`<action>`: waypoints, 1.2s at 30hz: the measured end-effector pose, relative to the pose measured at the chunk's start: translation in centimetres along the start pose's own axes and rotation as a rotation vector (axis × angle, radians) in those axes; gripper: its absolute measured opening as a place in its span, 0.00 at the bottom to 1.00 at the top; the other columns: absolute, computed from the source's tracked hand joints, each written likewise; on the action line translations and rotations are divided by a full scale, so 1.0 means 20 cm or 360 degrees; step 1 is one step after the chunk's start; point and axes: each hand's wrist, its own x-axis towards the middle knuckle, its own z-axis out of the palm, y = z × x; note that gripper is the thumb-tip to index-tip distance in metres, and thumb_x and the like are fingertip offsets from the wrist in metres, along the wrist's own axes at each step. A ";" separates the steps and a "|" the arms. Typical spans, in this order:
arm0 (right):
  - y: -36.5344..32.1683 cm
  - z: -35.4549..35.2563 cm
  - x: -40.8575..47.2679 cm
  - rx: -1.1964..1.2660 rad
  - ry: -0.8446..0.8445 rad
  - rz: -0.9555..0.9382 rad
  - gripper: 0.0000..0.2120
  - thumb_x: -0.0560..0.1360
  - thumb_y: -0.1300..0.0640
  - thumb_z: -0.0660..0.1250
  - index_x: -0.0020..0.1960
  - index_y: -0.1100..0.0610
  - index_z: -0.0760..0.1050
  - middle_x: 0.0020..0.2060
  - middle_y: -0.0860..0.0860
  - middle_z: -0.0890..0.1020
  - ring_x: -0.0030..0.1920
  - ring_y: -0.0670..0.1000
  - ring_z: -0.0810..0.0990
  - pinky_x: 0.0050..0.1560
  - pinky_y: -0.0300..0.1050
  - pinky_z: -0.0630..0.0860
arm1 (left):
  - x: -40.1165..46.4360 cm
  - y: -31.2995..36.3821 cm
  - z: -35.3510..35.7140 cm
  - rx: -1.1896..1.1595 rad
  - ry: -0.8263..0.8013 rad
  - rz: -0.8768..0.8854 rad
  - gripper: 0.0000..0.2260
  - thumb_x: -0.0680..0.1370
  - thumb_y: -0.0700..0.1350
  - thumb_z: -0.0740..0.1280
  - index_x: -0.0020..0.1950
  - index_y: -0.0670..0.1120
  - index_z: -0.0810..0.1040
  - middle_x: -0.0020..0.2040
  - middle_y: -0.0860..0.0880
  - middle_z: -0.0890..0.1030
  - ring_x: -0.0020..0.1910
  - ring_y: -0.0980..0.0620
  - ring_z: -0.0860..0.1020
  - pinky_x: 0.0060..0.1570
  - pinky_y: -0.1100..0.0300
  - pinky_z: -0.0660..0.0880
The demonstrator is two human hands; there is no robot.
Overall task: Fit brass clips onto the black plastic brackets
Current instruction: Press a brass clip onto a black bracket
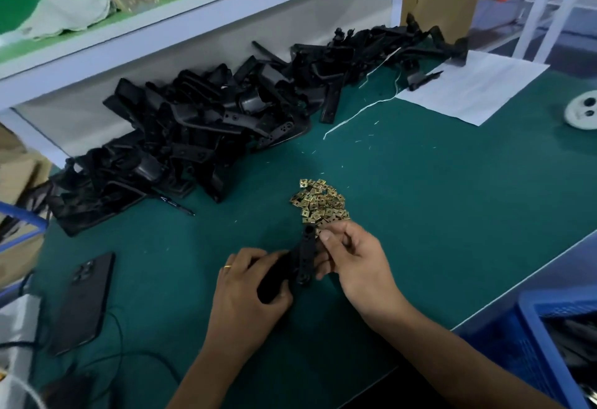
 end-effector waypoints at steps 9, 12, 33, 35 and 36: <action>-0.04 0.00 -0.01 -0.0021 -0.0108 0.0176 0.16 0.86 0.58 0.60 0.49 0.71 0.72 0.33 0.62 0.82 0.28 0.57 0.81 0.28 0.47 0.79 | 0.00 -0.01 0.02 0.0015 -0.0031 0.0120 0.20 0.73 0.52 0.67 0.64 0.61 0.83 0.56 0.57 0.76 0.52 0.54 0.73 0.53 0.56 0.70; -0.07 -0.02 -0.01 -0.0015 -0.0202 0.0253 0.17 0.86 0.57 0.60 0.51 0.74 0.72 0.34 0.62 0.83 0.29 0.57 0.82 0.28 0.47 0.79 | 0.00 -0.02 0.01 0.0030 -0.0054 0.0127 0.19 0.73 0.51 0.68 0.64 0.62 0.83 0.57 0.59 0.76 0.52 0.55 0.72 0.54 0.60 0.65; -0.08 -0.04 0.00 -0.0015 -0.0189 0.0304 0.14 0.86 0.56 0.61 0.44 0.62 0.73 0.30 0.56 0.80 0.27 0.57 0.81 0.24 0.45 0.78 | 0.00 -0.01 0.01 -0.0014 -0.0105 0.0152 0.19 0.74 0.52 0.65 0.64 0.60 0.84 0.58 0.58 0.76 0.51 0.53 0.72 0.53 0.52 0.71; -0.08 -0.03 0.00 -0.0089 -0.0202 0.0268 0.14 0.86 0.56 0.62 0.44 0.62 0.74 0.30 0.57 0.80 0.27 0.58 0.81 0.23 0.45 0.77 | 0.00 -0.01 0.00 0.0000 -0.0114 0.0183 0.19 0.75 0.51 0.65 0.64 0.59 0.84 0.58 0.57 0.76 0.52 0.52 0.72 0.52 0.50 0.73; -0.08 -0.02 0.00 -0.0134 -0.0197 0.0240 0.14 0.86 0.55 0.62 0.44 0.62 0.74 0.31 0.60 0.80 0.27 0.58 0.81 0.23 0.45 0.77 | 0.00 -0.01 0.00 0.0018 -0.0115 0.0206 0.19 0.75 0.49 0.66 0.65 0.58 0.84 0.58 0.56 0.76 0.51 0.51 0.72 0.51 0.49 0.73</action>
